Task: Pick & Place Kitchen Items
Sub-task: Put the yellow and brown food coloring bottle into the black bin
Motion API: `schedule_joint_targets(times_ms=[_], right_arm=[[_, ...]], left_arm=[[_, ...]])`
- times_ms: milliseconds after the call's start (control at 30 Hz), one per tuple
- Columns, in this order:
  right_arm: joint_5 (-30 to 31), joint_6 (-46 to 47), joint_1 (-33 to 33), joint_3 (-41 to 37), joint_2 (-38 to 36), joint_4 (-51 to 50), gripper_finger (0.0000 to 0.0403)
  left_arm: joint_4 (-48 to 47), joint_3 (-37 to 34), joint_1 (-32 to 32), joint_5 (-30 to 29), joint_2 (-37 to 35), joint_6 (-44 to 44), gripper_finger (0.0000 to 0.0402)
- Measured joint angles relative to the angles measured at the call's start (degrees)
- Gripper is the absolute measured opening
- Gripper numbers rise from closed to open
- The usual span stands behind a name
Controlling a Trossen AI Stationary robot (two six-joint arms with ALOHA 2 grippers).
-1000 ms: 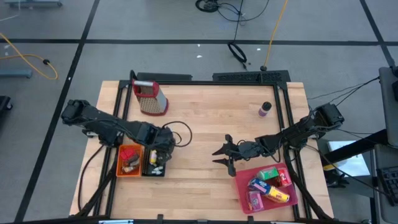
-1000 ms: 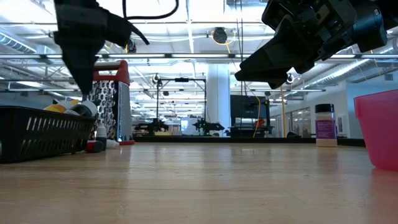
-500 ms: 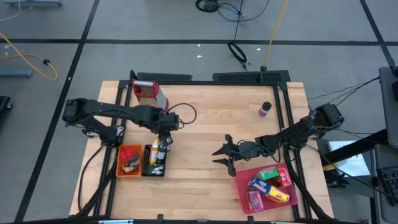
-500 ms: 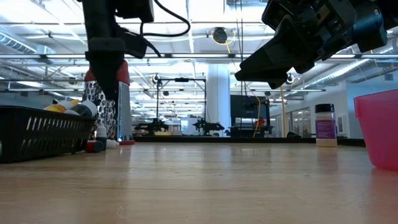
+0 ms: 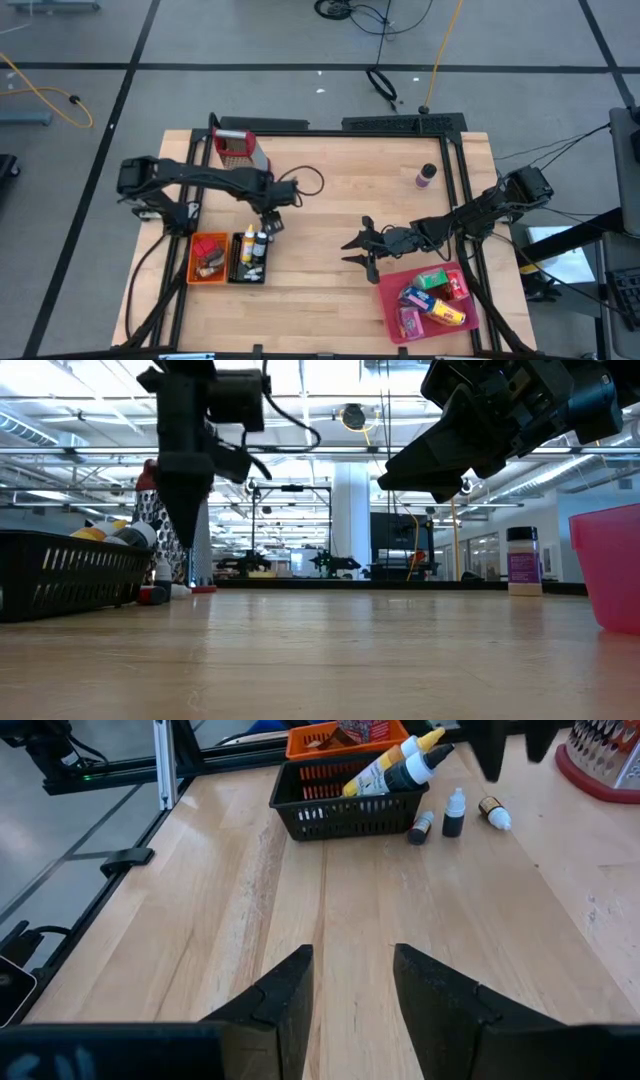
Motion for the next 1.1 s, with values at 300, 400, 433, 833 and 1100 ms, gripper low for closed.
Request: schedule_joint_targets(times_ms=[300, 400, 433, 833, 1100], right_arm=[[0.0, 0.0, 0.0, 0.0, 0.0, -0.2, 0.0132], [-0.1, 0.0, 0.0, 0.0, 0.0, -0.2, 0.0132], [-0.1, 0.0, 0.0, 0.0, 0.0, -0.2, 0.0132], [-0.2, 0.0, 0.0, 0.0, 0.0, -0.4, 0.0132], [-0.2, -0.2, 0.0, 0.0, 0.0, -0.6, 0.0132]], left_arm=[[2.5, 0.0, 0.1, 0.0, 7.7, 1.6, 0.0216], [2.5, 0.0, 0.1, 0.0, 9.7, 2.2, 0.0216], [2.4, 0.0, 0.1, 0.1, 10.1, 2.2, 0.0216], [2.5, 0.0, 1.5, 0.4, 13.4, 4.3, 0.0216], [2.4, 0.0, 2.6, 1.6, 13.5, 6.8, 0.0197]])
